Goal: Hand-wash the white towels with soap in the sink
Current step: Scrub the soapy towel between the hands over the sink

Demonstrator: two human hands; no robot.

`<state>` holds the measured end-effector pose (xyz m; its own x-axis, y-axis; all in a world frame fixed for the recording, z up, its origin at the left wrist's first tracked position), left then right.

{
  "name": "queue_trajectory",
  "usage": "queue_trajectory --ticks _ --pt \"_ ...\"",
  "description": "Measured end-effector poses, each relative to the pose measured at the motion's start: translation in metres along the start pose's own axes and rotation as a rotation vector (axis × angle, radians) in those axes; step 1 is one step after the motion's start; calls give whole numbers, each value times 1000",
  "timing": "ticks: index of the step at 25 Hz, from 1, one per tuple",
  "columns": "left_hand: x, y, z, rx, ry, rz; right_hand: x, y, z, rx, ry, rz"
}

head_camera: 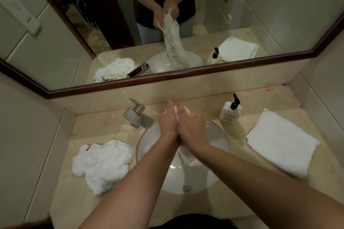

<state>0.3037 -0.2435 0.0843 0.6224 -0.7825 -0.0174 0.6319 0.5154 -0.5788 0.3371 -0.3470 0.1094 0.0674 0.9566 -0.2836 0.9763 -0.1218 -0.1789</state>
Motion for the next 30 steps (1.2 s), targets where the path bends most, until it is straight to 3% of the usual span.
queue_trajectory --ticks 3,7,11,14,18,22,26,30 --pt "9 -8 -1 42 54 -63 -16 15 -1 75 70 104" --pt "-2 -3 -3 -25 -45 -32 3 -9 -4 27 26 -25" --pt "6 -15 -4 -2 -2 -88 -18 10 -8 58 4 95" --pt "-9 -5 -5 -40 -61 -11 7 -8 -7 -23 -75 -68" --pt "-3 -8 -8 31 57 -55 -11 7 0 66 34 81" --pt "-9 -1 -1 4 -30 -39 5 -10 -5 6 2 -27" --pt "-4 -3 6 53 51 -54 -11 9 -8 126 78 141" --pt "-7 -1 3 4 34 -92 6 -8 -22 -55 -45 0"
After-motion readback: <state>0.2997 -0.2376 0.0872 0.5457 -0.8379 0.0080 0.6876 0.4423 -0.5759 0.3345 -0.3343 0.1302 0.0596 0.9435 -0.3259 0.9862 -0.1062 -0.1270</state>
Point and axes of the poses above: each hand's wrist, its own y-axis towards the middle knuckle, its own x-axis out of the palm, z = x × y, the point moved 10 cm from there along y, towards the middle knuckle, and after that the axes turned 4 degrees about z, right-handed, at the moved point
